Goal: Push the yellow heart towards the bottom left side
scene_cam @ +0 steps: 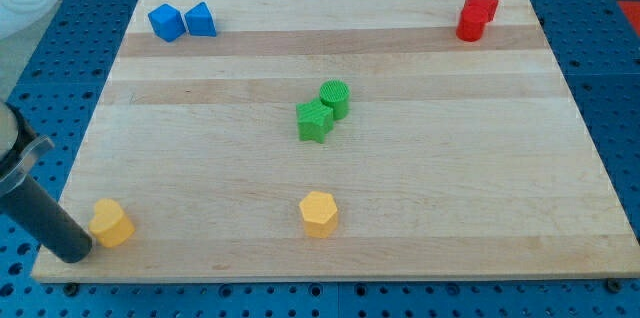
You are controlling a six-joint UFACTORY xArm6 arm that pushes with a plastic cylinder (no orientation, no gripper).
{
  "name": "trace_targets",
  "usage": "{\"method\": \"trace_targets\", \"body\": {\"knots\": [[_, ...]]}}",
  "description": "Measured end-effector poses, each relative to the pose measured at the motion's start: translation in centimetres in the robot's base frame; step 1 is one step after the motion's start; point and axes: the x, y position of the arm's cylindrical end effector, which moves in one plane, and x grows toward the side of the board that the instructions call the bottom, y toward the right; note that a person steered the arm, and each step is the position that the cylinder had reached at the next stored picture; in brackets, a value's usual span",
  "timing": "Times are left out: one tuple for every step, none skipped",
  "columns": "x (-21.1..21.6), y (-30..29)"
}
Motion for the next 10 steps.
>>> {"method": "trace_targets", "body": {"knots": [[-0.4,0.3],[-0.9,1.1],[-0.9,1.8],[1.5,2.5],[1.8,4.2],[1.8,9.2],[1.8,14.3],[1.8,19.6],[1.8,24.3],[1.3,28.2]]}}
